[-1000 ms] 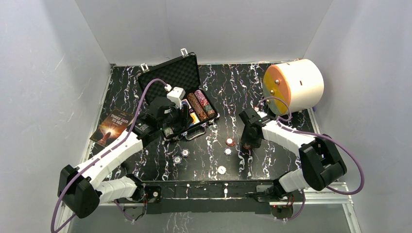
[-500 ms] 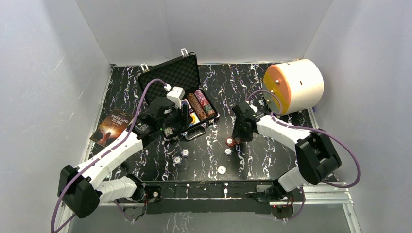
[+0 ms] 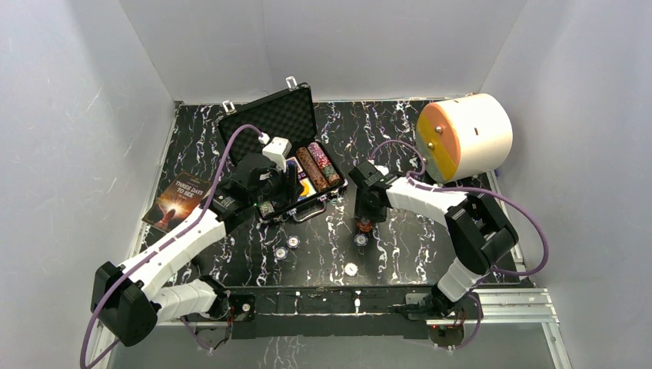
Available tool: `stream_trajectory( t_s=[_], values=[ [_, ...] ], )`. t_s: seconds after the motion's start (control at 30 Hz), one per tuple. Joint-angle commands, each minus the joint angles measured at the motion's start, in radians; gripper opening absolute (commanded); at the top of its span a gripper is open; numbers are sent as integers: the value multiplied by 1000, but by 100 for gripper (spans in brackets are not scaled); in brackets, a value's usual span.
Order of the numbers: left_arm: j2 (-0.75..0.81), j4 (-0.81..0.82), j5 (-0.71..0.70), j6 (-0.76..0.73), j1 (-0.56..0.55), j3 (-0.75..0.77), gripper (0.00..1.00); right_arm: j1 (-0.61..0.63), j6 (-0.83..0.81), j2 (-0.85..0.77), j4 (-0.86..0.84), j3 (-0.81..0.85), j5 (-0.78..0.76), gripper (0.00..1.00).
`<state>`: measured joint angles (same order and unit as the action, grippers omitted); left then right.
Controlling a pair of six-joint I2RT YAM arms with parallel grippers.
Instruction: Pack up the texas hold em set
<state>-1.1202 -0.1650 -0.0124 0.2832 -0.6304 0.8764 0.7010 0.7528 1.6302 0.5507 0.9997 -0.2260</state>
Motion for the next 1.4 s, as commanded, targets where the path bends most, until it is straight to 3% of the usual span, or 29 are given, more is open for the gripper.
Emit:
stream_trajectory(
  t_s=[0.0, 0.27, 0.53, 1.07, 1.23, 1.37],
  values=[
    [37, -1, -18, -10, 1, -7, 49, 13, -14, 16, 4, 42, -10, 52],
    [51, 1, -23, -11, 1, -13, 48, 21, -12, 1, 34, 62, -46, 67],
    [52, 4, -23, -9, 1, -16, 49, 22, 8, 62, 43, 91, -106, 68],
    [56, 7, -31, -2, 1, -21, 49, 46, 28, 66, 105, 47, -118, 61],
    [54, 11, -30, 4, 2, -26, 49, 49, 34, 44, 104, 22, -103, 51],
    [57, 11, -29, 7, 1, -27, 49, 49, 44, 33, 88, 10, -95, 51]
  ],
)
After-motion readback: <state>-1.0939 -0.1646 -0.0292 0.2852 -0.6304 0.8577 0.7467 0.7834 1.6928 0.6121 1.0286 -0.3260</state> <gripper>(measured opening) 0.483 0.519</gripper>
